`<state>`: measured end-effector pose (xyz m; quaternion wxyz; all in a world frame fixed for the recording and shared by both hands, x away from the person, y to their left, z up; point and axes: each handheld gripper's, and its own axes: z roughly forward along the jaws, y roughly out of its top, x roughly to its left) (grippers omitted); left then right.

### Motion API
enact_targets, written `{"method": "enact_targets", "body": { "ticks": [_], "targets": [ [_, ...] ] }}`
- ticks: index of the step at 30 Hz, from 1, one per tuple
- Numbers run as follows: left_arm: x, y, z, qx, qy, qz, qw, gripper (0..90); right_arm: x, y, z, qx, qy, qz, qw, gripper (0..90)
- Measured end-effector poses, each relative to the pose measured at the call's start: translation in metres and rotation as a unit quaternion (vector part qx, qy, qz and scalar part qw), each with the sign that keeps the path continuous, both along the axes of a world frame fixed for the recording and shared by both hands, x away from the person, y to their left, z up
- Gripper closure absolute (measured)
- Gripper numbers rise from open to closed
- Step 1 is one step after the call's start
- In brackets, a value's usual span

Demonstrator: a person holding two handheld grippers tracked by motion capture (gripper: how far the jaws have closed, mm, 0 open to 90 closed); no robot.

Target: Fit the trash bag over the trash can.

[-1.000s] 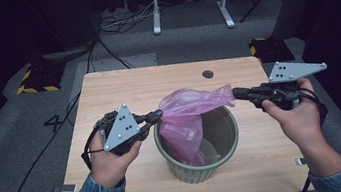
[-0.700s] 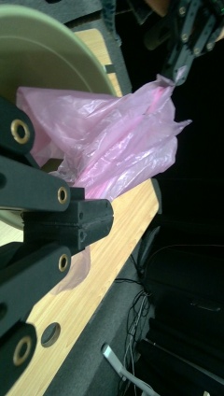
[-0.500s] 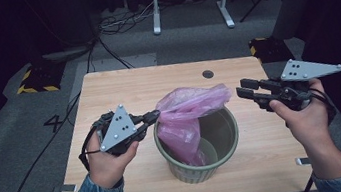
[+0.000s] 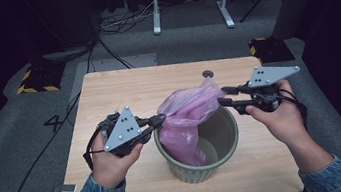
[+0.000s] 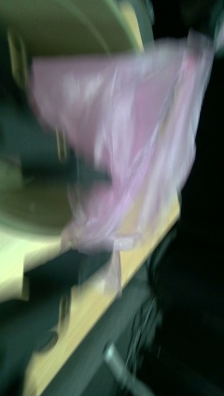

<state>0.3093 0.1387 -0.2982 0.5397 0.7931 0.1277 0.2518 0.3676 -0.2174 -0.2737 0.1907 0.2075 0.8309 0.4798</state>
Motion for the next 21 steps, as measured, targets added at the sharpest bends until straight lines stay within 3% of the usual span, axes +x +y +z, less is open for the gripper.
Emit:
{"method": "enact_targets", "body": {
  "ticks": [1,2,3,7,9,11,12,15,17,18,19,21],
  "targets": [
    [0.0,0.0,0.0,0.001,-0.001,0.003,1.0,89.6,-0.001,0.003,0.0,0.0,0.006,0.018,0.9998,79.2],
    [0.0,0.001,0.0,0.001,-0.002,0.006,1.0,89.7,-0.002,0.005,0.0,-0.005,0.006,0.021,0.9998,86.9],
    [-0.001,0.004,0.0,0.0,-0.004,0.013,0.9999,89.7,-0.003,0.006,0.0,-0.01,0.005,0.02,0.9997,89.2],
    [-0.002,0.019,-0.001,-0.01,-0.004,0.036,0.9993,89.9,-0.005,-0.005,0.004,0.002,0.008,0.0,1.0,90.0],
    [-0.001,0.024,-0.002,-0.021,0.001,0.035,0.9992,89.9,-0.006,-0.012,0.005,0.013,0.013,-0.003,0.9998,90.0],
    [-0.002,0.025,-0.003,-0.021,0.004,0.034,0.9992,89.9,-0.01,-0.015,0.006,0.02,0.021,0.004,0.9996,90.0],
    [-0.003,0.025,-0.003,-0.011,0.0,0.038,0.9992,90.0,-0.011,-0.015,0.007,0.017,0.021,0.003,0.9996,90.0],
    [-0.004,0.024,-0.004,-0.012,0.0,0.038,0.9992,89.9,-0.016,-0.015,0.007,0.012,0.019,0.003,0.9997,90.0],
    [-0.004,0.024,-0.004,-0.013,0.006,0.031,0.9994,90.0,-0.018,-0.017,0.008,0.019,0.017,0.006,0.9997,90.0],
    [-0.004,0.023,-0.005,-0.004,0.02,0.02,0.9996,89.9,-0.019,-0.018,0.009,0.021,0.017,0.006,0.9996,90.0],
    [-0.005,0.022,-0.006,0.003,0.02,0.026,0.9995,88.9,-0.021,-0.019,0.01,0.022,0.015,0.007,0.9996,90.0],
    [-0.009,0.02,-0.003,0.007,-0.001,0.041,0.9991,75.1,-0.024,-0.019,0.013,0.018,0.008,0.005,0.9998,90.0]
  ]
}}
